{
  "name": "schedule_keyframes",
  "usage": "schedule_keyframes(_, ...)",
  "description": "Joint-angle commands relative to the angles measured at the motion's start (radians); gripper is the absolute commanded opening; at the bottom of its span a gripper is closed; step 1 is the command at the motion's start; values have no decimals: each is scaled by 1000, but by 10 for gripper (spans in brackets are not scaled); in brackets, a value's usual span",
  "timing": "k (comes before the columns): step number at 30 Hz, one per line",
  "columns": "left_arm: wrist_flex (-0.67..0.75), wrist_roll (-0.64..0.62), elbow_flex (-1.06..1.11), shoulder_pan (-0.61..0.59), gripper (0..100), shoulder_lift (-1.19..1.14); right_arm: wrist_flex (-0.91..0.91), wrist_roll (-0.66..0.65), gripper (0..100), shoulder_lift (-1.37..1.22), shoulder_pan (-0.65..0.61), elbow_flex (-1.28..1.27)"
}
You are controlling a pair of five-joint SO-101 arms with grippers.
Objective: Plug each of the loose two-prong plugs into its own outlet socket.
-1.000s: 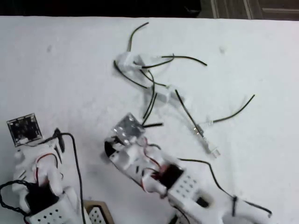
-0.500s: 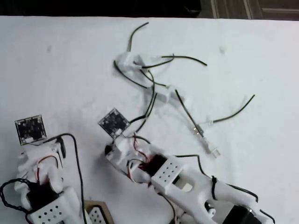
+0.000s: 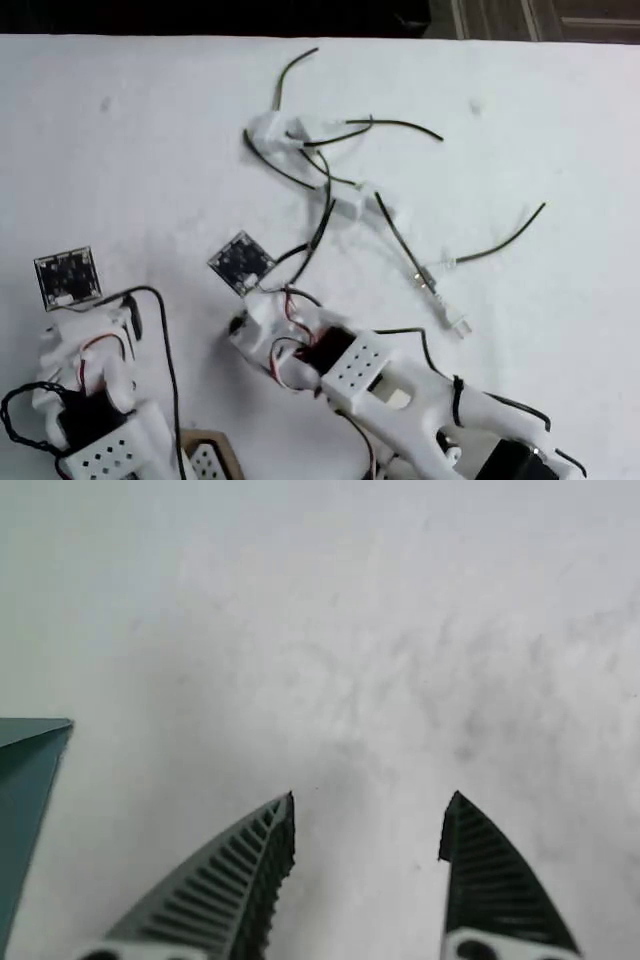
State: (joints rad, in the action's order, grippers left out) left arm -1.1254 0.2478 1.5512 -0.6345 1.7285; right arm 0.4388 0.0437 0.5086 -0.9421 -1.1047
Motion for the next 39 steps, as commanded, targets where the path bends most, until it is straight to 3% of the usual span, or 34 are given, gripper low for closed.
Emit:
schedule_keyframes(1,5,8,-6,-13,242,8,5,-8,16,-15,16,43)
schedule_keyframes(9,3,8,-6,-13,242,8,1,-12,16,-292,15,127)
schedule_keyframes(19,2,8,-6,-13,244,8,1,-14,19,-308,8,140)
schedule_keyframes(21,0,8,-6,-13,245,8,25,-14,53,-271,8,160)
schedule_keyframes(27,2,8,-14,-8,246,8,217,-12,276,-8,8,212)
schedule_keyframes(34,-8,2,-15,45,320,8,435,-11,201,288,12,282)
schedule_keyframes(39,-72,9,-44,166,323,8,605,-6,172,363,16,279)
